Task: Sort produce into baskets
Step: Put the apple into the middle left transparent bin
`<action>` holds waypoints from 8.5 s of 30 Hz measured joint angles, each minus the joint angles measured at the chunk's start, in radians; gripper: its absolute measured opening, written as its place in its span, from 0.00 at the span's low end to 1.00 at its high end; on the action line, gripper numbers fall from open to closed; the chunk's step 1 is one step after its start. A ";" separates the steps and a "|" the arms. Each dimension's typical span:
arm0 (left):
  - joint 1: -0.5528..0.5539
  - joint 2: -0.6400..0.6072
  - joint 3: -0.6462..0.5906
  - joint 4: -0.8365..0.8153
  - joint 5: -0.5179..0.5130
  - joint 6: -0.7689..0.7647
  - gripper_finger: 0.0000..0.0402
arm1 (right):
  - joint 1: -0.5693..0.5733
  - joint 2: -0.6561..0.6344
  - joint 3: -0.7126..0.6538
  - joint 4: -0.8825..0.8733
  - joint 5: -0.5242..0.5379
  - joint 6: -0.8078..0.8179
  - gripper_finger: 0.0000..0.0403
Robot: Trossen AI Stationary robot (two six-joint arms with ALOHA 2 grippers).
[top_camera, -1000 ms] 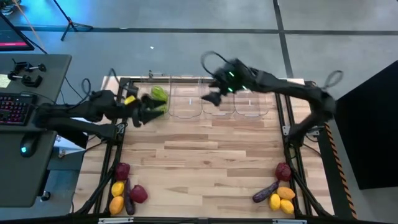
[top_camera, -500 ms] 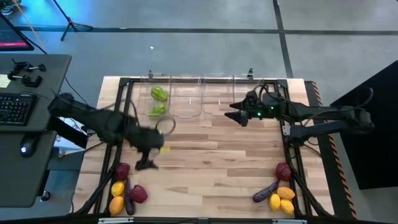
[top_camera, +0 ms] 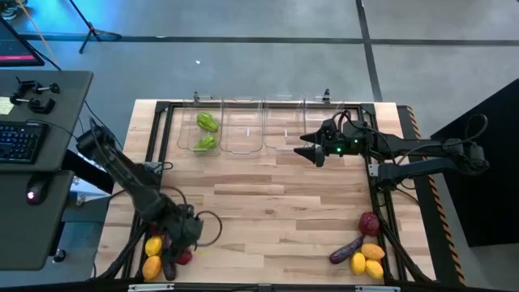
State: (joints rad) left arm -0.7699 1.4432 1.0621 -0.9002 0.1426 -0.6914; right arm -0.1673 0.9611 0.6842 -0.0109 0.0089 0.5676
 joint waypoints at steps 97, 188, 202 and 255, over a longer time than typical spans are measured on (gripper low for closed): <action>-0.147 0.332 0.002 0.083 -0.102 0.144 0.80 | 0.000 0.002 0.001 -0.129 0.094 0.009 0.97; 0.872 -0.187 0.002 0.574 -0.154 0.311 0.93 | 0.501 0.001 0.002 -0.651 -0.207 0.845 0.97; 0.874 -0.187 0.002 0.567 -0.110 0.313 0.93 | 0.752 0.008 0.001 -1.014 -0.360 1.379 0.97; 0.875 -0.477 0.053 0.706 -0.294 0.432 0.93 | 0.651 0.266 0.333 -0.980 0.307 1.094 0.76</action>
State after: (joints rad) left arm 0.1051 0.9664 1.1156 -0.1940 -0.1518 -0.2598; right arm 0.4834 1.2267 1.0171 -0.9909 0.3155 1.6613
